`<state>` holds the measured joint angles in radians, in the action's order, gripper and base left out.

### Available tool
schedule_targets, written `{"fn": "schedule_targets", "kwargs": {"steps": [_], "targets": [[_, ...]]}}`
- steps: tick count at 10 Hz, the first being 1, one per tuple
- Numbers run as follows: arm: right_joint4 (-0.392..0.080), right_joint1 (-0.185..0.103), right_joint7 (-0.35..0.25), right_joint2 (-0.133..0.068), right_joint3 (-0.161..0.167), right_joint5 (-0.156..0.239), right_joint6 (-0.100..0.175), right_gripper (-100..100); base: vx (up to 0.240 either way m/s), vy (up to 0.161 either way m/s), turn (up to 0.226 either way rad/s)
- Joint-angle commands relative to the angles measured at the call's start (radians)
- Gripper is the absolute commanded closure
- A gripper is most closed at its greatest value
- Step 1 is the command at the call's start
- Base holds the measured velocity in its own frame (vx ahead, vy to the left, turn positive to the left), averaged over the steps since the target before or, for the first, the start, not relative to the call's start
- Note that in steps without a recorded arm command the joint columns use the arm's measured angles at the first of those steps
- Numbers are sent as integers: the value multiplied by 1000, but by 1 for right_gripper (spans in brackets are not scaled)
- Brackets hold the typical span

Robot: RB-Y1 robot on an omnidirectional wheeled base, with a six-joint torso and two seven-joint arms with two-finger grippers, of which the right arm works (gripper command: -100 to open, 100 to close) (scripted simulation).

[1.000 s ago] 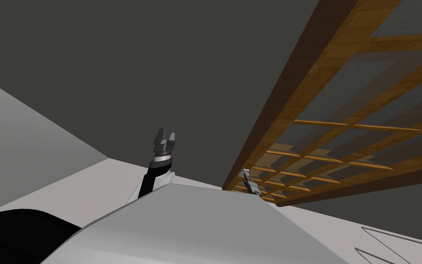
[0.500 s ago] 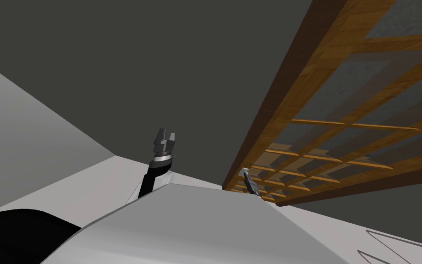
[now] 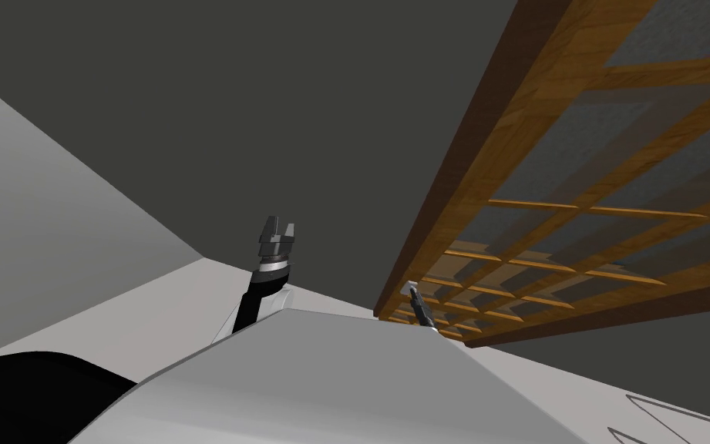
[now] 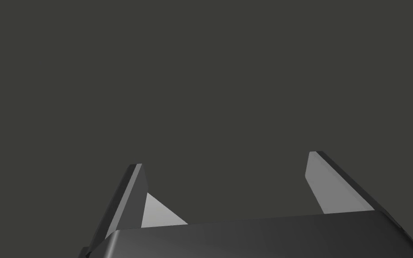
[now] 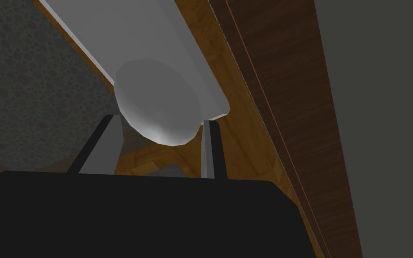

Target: Pull the door open

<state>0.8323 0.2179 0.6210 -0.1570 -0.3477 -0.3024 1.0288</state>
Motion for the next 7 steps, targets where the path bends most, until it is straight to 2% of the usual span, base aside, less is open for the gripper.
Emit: {"fn": "schedule_targets", "kwargs": {"steps": [1,2,4,5,7], "targets": [[-9,-13,-50,4,24,29,4,100,-62,-22,90],[-9,-13,-62,4,24,29,4,100,-47,-19,40],[-11,-22,-128,2,49,73,-2,100,-51,-21,56],[-11,-22,-143,2,49,73,-2,100,-50,-19,38],[-13,-31,-207,-1,75,119,-8,100,-55,-16,61]]}}
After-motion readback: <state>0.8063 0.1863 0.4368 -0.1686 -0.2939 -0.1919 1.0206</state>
